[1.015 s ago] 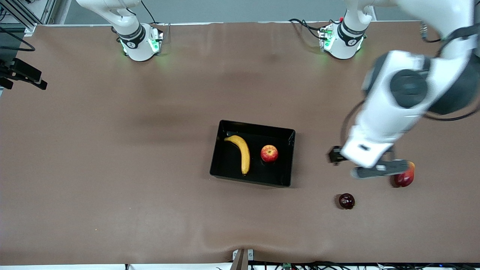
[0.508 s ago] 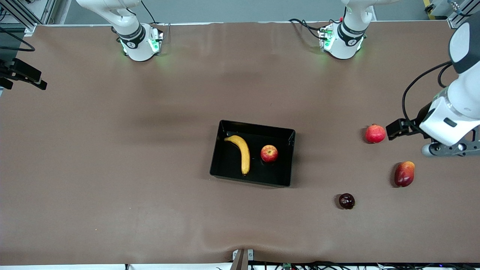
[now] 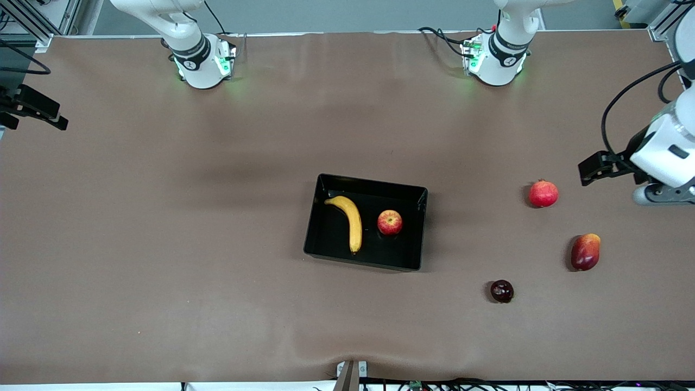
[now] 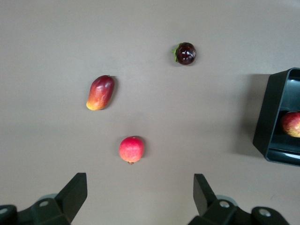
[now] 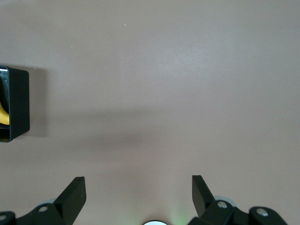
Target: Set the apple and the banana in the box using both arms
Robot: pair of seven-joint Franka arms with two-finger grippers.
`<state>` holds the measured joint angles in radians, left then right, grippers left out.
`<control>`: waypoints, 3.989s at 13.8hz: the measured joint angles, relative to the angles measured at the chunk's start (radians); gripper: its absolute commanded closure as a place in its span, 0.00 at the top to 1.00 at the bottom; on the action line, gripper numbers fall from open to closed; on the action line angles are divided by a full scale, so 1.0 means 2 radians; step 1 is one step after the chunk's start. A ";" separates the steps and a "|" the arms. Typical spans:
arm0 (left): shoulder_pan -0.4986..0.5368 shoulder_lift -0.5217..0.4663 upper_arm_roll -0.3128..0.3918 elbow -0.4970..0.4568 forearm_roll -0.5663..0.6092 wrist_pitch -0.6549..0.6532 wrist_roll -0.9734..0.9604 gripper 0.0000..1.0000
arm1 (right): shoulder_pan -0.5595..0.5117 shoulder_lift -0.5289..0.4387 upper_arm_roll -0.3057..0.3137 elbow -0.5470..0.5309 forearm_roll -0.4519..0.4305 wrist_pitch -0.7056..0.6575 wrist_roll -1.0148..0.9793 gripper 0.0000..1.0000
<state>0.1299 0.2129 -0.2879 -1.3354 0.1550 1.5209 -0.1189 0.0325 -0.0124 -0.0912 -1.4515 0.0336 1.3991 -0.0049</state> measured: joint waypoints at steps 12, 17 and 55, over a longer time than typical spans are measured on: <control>0.013 0.024 0.001 -0.044 -0.011 0.018 0.022 1.00 | 0.000 0.000 0.000 0.000 0.000 0.000 0.000 1.00; 0.015 0.014 -0.001 -0.019 -0.011 0.032 0.022 1.00 | 0.000 0.000 0.000 0.000 0.000 0.000 0.000 1.00; -0.050 -0.135 0.082 -0.114 -0.053 -0.014 0.033 1.00 | 0.000 0.000 -0.001 0.000 0.000 0.001 0.000 1.00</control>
<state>0.0301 -0.0567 -0.1241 -1.5634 0.0490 1.4924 -0.0529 0.0325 -0.0123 -0.0928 -1.4513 0.0333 1.4002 -0.0048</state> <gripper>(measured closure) 0.000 0.000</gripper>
